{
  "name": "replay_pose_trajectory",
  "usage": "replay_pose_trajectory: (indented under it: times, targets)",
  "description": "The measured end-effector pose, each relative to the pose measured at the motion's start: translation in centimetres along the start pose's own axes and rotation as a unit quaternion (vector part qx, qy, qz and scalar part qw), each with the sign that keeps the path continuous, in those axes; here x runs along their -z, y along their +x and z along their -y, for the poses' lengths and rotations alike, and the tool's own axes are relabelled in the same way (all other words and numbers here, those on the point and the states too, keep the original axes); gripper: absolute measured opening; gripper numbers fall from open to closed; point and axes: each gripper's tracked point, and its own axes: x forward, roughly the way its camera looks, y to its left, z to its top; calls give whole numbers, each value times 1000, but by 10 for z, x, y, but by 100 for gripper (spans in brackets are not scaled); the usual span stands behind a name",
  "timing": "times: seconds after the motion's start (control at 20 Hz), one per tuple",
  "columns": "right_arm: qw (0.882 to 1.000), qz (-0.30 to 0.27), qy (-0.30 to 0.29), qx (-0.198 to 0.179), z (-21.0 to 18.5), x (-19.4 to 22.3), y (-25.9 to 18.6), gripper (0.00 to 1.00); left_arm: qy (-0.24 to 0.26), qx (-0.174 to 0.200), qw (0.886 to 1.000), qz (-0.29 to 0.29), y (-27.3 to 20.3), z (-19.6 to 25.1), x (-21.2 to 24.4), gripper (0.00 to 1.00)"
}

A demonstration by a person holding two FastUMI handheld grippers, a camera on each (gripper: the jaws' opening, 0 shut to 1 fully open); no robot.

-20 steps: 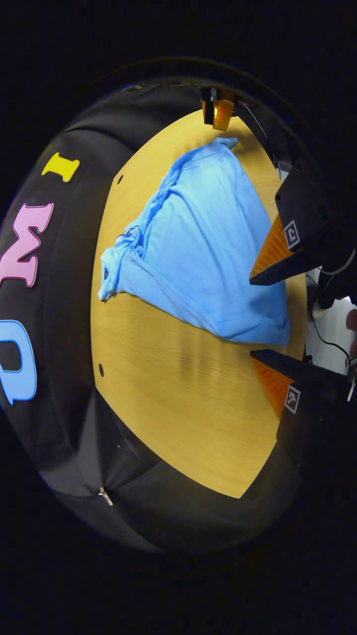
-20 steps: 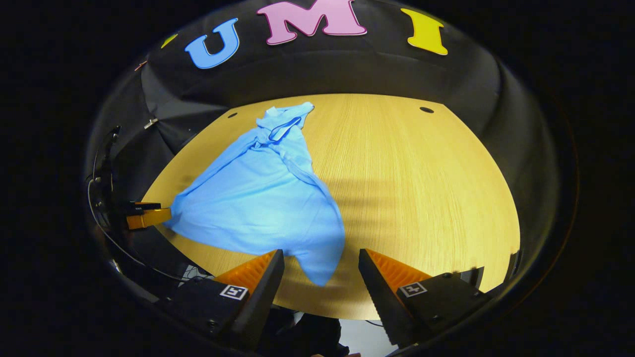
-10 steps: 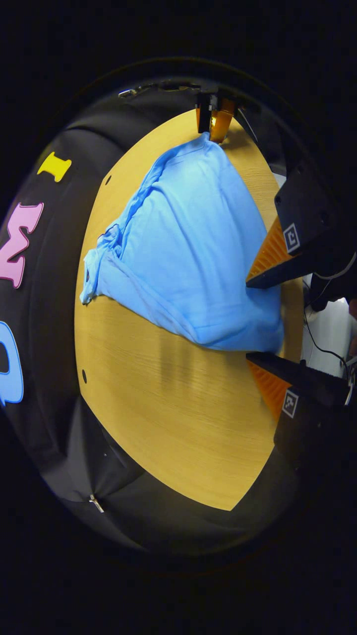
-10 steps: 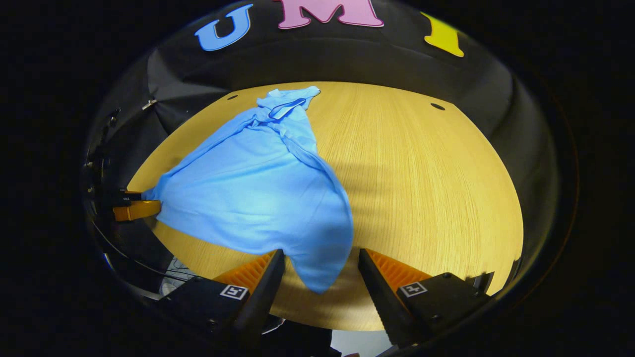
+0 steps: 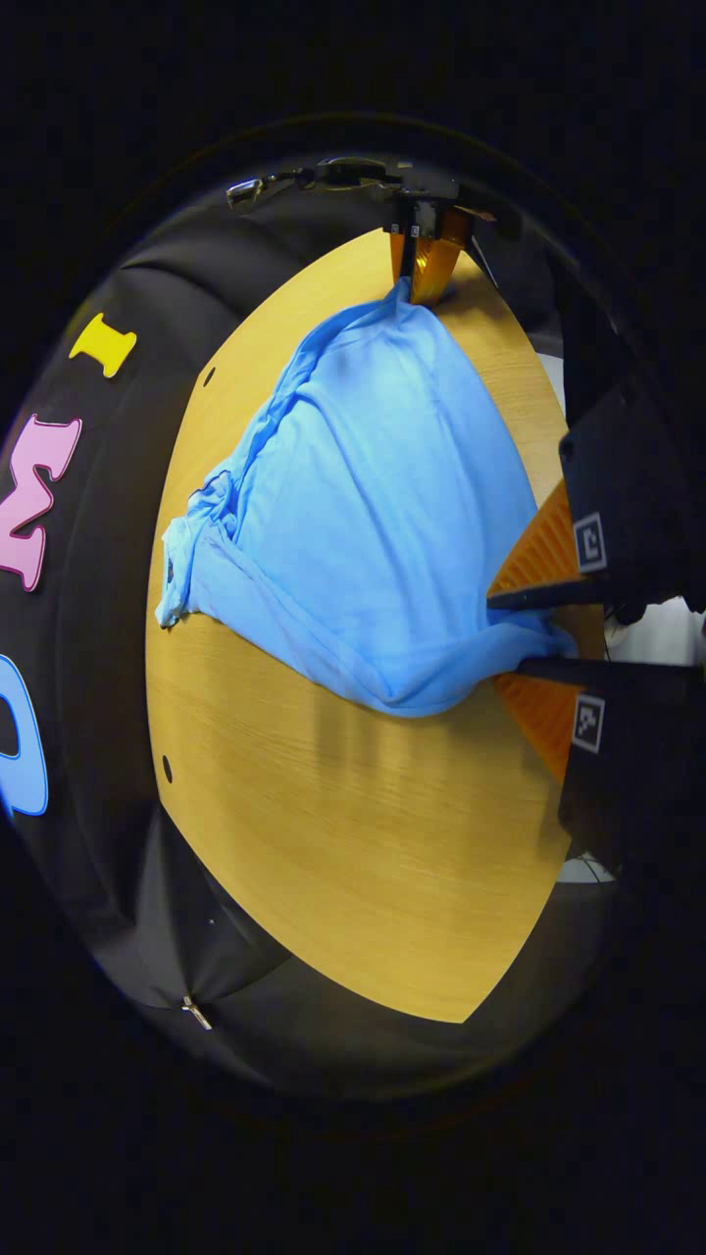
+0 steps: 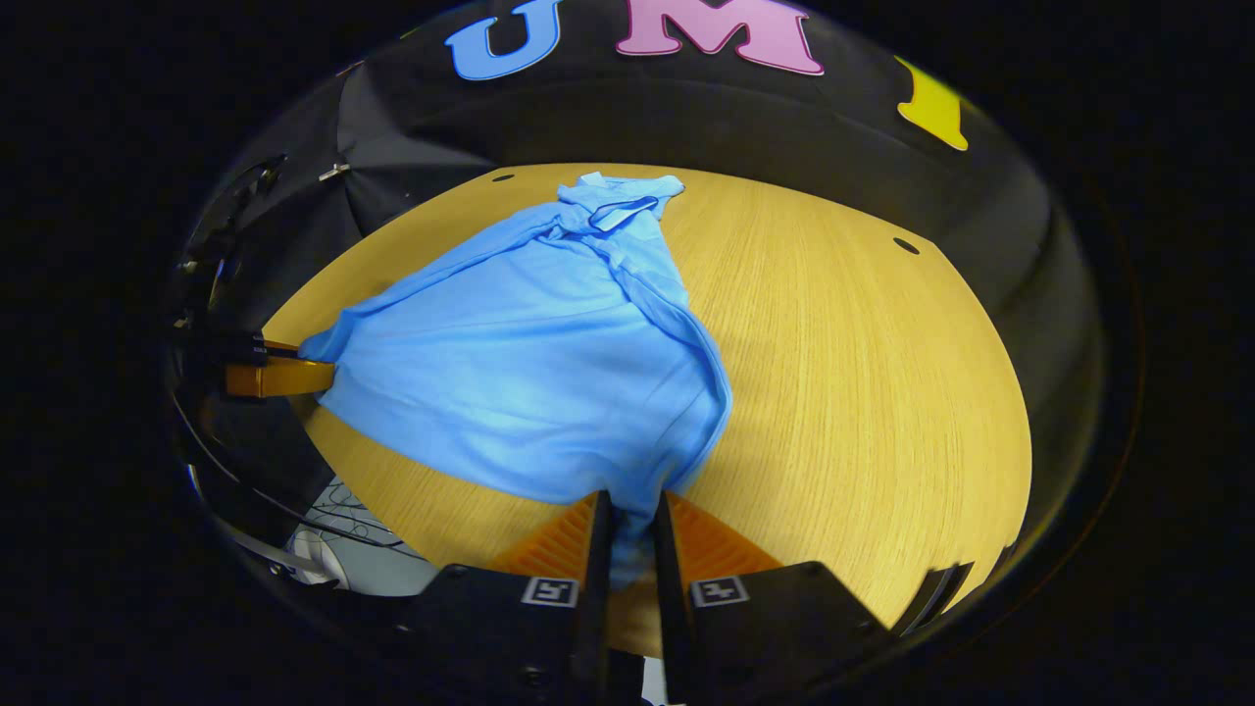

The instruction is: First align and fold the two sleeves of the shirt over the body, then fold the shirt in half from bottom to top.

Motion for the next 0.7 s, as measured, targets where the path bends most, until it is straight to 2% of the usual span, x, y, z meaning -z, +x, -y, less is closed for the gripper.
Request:
replay_pose_trajectory:
  times: [0.05, 0.1, 0.15, 0.2, 0.25, 0.5, 0.7]
  targets:
    - [1000, 3, 0, 3, -1, -1, 1, 18, -11, 2, 1000, 1, -1, -1, -1, 19]
    - [1000, 4, -2, 0, -2, -1, -3, 6, -23, 1, 1000, 5, -1, -2, -2, 16]
    - [1000, 5, 1, -3, -2, -3, -1, 6, -36, 0, 999, 7, -1, -2, -4, 10]
    - [1000, 1, 15, -9, -3, -3, 2, 12, -46, -2, 999, 9, -1, -3, -5, 9]
    - [999, 3, 35, -19, -6, -6, -1, 5, -52, -5, 999, 9, -2, -3, -6, 7]
    - [997, 41, 64, -18, 5, -38, -19, 5, -53, -3, 998, 42, -16, 5, -31, 6]
    - [993, 89, 71, -22, 8, -87, -31, 5, -53, -3, 995, 86, -28, 10, -76, 6]
